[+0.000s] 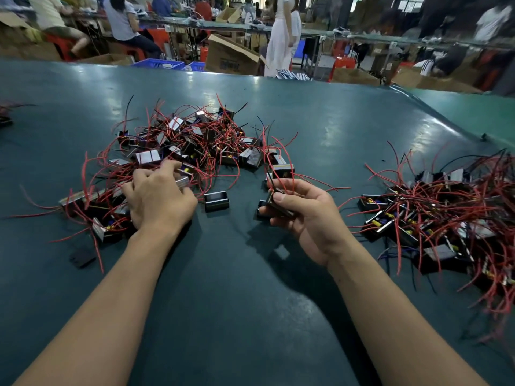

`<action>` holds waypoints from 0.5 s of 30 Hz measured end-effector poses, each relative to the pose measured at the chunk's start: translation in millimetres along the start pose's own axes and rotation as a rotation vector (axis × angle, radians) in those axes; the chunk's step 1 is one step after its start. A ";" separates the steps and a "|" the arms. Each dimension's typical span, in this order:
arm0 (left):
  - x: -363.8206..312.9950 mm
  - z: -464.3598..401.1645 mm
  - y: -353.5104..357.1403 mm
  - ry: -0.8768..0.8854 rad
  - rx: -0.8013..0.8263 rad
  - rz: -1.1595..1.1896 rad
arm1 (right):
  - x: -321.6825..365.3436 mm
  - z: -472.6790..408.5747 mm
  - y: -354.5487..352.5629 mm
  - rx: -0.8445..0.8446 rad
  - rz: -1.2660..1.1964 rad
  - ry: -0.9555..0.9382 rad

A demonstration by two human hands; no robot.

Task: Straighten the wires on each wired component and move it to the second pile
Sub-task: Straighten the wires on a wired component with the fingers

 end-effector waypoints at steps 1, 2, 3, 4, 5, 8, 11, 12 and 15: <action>-2.5 2.5 -4.9 0.063 -0.072 0.042 | 0.3 -0.6 -0.6 -0.003 0.002 0.001; -5.1 5.8 -10.2 0.125 -0.142 0.085 | 0.8 -1.1 -0.9 -0.008 0.003 0.004; -7.3 8.8 -15.3 0.173 -0.206 0.130 | 1.3 -1.5 -1.4 -0.014 0.000 0.008; -9.3 11.5 -19.9 0.205 -0.252 0.174 | 1.8 -1.4 -1.8 -0.022 -0.011 0.016; -10.8 13.5 -22.5 0.228 -0.277 0.213 | 1.8 -1.6 -2.8 -0.031 -0.024 0.022; -13.4 19.7 -31.0 0.267 -0.381 0.308 | 2.2 -1.1 -5.0 -0.043 -0.038 0.034; -14.3 28.1 -52.1 0.392 -0.590 0.455 | 1.8 -1.1 -4.0 -0.042 -0.019 0.042; -17.6 33.3 -57.7 0.487 -0.640 0.500 | 1.8 -1.0 -3.3 -0.044 -0.026 0.047; -35.4 53.1 -62.3 0.688 -0.626 0.633 | 1.9 -2.9 -4.1 -0.085 -0.093 0.047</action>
Point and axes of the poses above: each hand's wrist, its own z-axis away from the middle knuckle, its own y-axis out of the palm, x = y × z, the point moved 6 cm from there along -z, towards the middle knuckle, and after that the axes turned 4 degrees about -y, right-handed, at the moved point
